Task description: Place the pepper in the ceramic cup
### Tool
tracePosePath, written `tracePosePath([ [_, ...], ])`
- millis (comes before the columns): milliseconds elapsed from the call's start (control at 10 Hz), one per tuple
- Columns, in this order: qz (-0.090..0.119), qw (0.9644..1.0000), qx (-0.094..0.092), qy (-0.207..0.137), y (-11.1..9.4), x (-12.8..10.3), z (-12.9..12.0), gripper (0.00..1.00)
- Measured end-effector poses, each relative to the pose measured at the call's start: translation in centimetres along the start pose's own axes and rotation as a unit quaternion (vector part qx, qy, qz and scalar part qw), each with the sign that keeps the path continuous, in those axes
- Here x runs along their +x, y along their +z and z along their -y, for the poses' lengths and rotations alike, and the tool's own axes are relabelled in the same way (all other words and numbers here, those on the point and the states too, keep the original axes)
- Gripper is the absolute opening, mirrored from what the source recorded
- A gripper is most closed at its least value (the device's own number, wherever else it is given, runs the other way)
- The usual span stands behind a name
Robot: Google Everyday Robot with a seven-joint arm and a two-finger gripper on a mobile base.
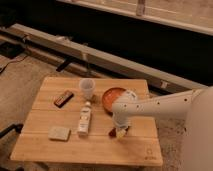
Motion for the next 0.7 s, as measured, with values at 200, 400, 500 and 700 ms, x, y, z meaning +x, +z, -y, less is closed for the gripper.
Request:
tracePosePath([
  [200, -0.006, 0.9998, 0.005, 0.016, -0.5, 0.3, 0.1, 0.17],
  [400, -0.012, 0.9992, 0.017, 0.035, -2.4, 0.3, 0.8, 0.01],
  [500, -0.009, 0.9989, 0.021, 0.040, -3.5, 0.0, 1.2, 0.00],
  [700, -0.011, 0.9986, 0.033, 0.039, -5.8, -1.3, 3.3, 0.00],
])
